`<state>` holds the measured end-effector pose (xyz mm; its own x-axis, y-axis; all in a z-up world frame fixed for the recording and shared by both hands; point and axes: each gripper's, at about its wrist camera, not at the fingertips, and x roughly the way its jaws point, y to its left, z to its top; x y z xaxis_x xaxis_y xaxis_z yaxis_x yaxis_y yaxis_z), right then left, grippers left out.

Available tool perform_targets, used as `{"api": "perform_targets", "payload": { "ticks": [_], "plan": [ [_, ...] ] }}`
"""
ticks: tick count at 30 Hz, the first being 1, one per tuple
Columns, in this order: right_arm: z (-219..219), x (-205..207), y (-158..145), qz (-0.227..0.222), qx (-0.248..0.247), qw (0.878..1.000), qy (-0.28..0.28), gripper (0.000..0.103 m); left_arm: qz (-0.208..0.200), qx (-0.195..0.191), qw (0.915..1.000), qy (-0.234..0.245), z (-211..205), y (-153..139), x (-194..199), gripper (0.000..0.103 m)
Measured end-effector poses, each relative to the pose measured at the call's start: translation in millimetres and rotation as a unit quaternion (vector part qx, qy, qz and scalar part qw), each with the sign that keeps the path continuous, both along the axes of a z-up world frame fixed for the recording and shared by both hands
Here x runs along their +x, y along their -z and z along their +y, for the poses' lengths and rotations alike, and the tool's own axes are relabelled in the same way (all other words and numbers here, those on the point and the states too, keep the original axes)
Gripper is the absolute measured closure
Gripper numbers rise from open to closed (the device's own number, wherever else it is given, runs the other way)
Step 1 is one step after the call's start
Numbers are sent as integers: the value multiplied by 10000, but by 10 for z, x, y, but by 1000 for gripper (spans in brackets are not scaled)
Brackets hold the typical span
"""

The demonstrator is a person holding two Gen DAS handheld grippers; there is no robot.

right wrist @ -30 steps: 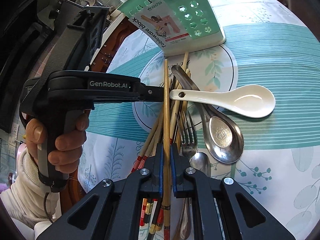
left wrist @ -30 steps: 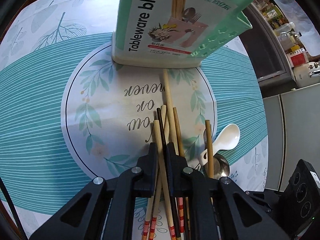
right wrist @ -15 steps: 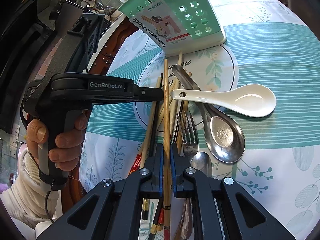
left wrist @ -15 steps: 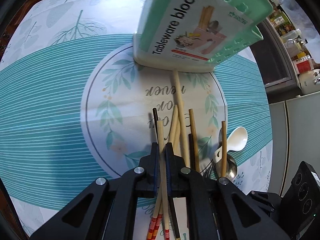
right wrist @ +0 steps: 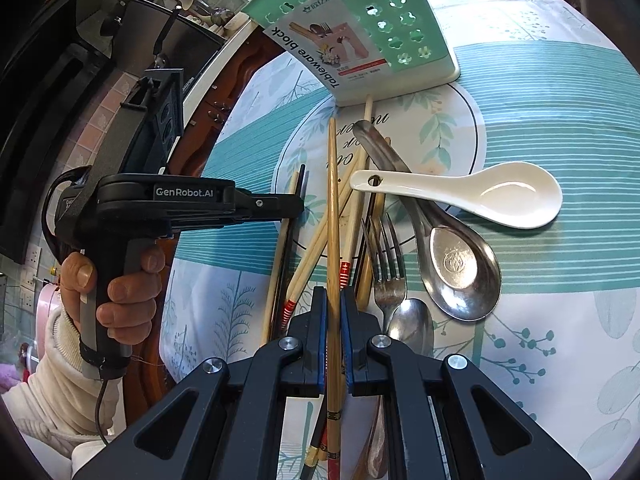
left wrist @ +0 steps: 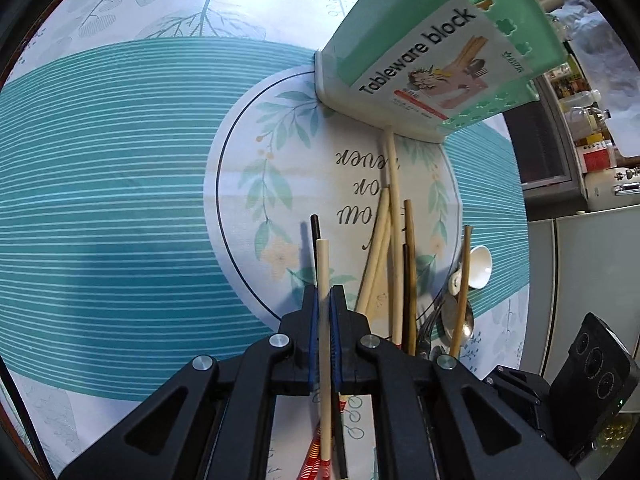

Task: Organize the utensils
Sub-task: 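Lift the chopstick with the right tool and drop it into the green holder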

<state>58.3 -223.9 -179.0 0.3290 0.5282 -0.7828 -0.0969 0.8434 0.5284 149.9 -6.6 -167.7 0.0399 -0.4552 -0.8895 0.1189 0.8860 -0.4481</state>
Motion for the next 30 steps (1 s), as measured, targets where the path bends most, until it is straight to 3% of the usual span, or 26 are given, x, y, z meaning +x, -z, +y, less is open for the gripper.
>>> {"api": "perform_targets", "payload": {
  "ticks": [3, 8, 14, 19, 23, 27, 30],
  "plan": [
    [0, -4, -16, -25, 13, 10000, 17, 96, -305, -27, 9995, -68, -4, -133, -73, 100],
    [-18, -28, -79, -126, 67, 9999, 18, 96, -1191, 21, 9928, -112, 20, -521, -262, 100],
    [10, -55, -187, -269, 73, 9996, -26, 96, -1716, 118, 9848, -238, 128, -894, -407, 100],
    [-12, -67, -461, -584, 128, 9982, -33, 96, -2166, 132, 9754, -395, 209, -1288, -480, 100],
    [13, 11, -877, -1149, 167, 9932, -78, 96, -2624, 196, 9635, -500, 176, -1682, -510, 100],
    [51, 167, -1370, -1916, 52, 9814, -45, 96, -3341, 430, 9392, -662, 65, -2152, -460, 100],
    [79, 359, -1766, -2649, -41, 9642, 81, 96, -3842, 516, 9175, -886, -3, -2486, -341, 100]
  ]
}}
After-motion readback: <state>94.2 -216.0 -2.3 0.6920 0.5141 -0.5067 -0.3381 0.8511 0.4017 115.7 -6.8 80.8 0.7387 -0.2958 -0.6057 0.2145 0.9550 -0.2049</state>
